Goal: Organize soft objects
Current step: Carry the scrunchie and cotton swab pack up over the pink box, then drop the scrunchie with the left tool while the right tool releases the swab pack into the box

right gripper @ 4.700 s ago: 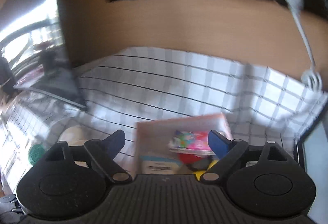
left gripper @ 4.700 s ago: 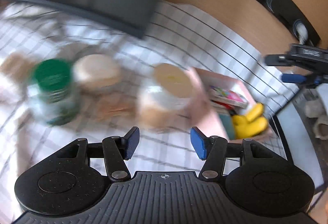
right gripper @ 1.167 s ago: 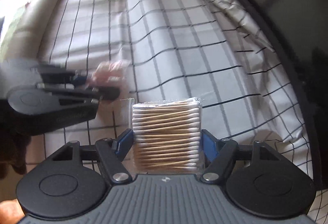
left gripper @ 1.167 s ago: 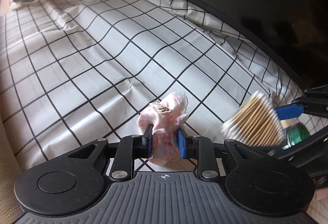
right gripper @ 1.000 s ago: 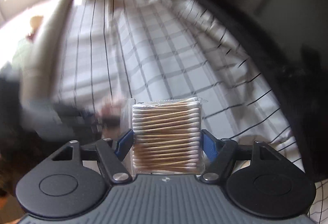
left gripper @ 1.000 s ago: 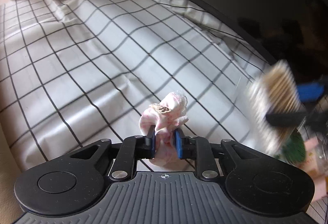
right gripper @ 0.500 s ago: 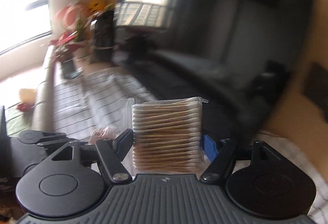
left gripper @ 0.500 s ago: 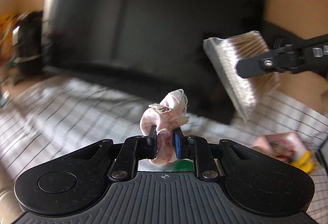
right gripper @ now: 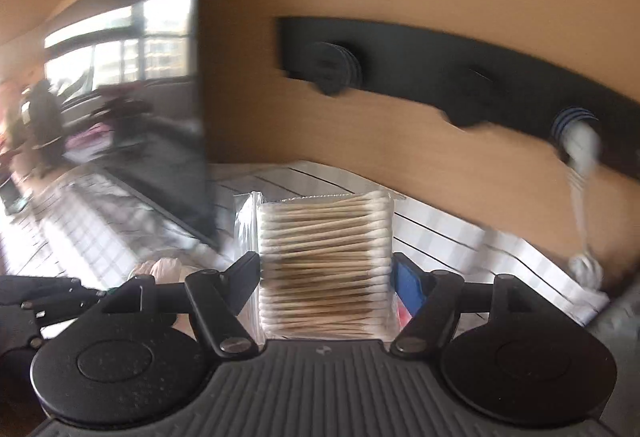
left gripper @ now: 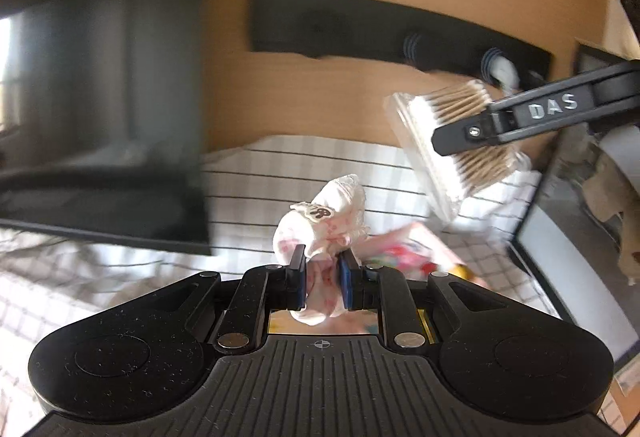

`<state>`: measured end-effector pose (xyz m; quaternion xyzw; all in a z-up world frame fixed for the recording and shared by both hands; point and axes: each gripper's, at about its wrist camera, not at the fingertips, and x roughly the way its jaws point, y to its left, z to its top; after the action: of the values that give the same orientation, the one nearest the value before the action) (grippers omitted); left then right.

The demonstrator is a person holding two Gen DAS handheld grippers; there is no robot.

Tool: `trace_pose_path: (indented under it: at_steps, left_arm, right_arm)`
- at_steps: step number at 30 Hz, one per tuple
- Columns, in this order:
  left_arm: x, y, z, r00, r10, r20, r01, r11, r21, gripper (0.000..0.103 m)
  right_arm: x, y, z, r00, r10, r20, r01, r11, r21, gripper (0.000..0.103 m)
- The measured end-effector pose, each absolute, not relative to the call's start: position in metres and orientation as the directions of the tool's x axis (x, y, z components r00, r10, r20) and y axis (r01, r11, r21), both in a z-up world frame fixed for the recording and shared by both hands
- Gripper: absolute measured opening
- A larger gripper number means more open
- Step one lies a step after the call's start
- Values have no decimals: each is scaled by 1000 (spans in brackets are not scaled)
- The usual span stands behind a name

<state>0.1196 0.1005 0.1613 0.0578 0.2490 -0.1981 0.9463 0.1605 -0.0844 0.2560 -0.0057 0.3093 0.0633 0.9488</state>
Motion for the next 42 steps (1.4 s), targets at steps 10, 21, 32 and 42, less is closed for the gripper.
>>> trace_pose_path:
  at_steps: [10, 21, 32, 42]
  left_arm:
    - [137, 22, 132, 733, -379, -565, 487, 872, 47, 19]
    - [177, -2, 90, 649, -369, -666, 497, 868, 4, 21]
    - [210, -6, 21, 569, -337, -750, 503, 864, -7, 39]
    - [209, 3, 18, 560, -393, -730, 519, 852, -61, 39]
  right_arm:
    - [168, -169, 212, 796, 89, -599, 2, 989, 149, 71]
    - [201, -184, 172, 765, 115, -634, 31, 976, 215, 71]
    - [221, -182, 142, 715, 146, -684, 42, 967, 250, 71]
    - [251, -149, 90, 568, 243, -786, -13, 958, 287, 71]
